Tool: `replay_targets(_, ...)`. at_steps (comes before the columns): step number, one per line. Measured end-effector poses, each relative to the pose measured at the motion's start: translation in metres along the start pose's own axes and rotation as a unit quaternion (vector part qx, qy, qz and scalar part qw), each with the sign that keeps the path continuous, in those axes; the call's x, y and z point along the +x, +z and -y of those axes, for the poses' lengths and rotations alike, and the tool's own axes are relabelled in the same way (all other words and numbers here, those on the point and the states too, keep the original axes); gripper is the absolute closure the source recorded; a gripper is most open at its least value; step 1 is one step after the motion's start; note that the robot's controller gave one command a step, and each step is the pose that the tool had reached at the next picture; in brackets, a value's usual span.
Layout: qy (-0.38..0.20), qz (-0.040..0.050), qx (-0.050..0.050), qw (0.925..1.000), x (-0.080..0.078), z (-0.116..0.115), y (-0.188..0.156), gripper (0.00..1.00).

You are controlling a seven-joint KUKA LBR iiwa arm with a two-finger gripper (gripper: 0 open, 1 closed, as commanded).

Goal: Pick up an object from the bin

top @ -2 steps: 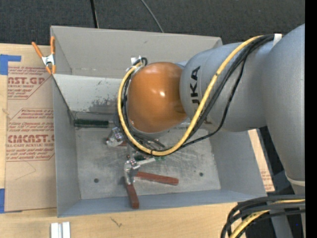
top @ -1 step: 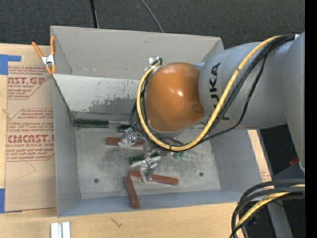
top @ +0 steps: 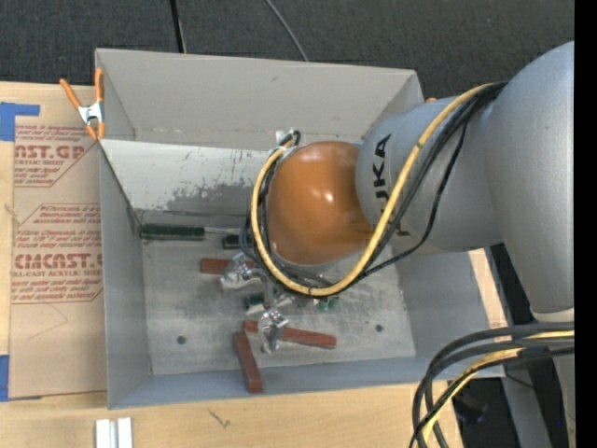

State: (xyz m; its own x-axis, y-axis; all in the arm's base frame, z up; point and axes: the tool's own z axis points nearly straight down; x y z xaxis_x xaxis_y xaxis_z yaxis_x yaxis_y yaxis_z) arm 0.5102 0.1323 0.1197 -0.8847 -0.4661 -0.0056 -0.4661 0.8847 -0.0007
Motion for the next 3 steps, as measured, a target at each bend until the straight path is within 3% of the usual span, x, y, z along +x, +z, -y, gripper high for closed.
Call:
replay_targets(1, -0.112, 0.0034, 0.000, 0.9937, 0.015, 0.066, 0.044, 1.00)
replay_targets(2, -0.112, 0.0034, 0.000, 0.9937, 0.015, 0.066, 0.044, 1.00)
replay_targets(3, -0.120, -0.0014, -0.001, 0.9928, 0.034, 0.079, -0.092, 1.00)
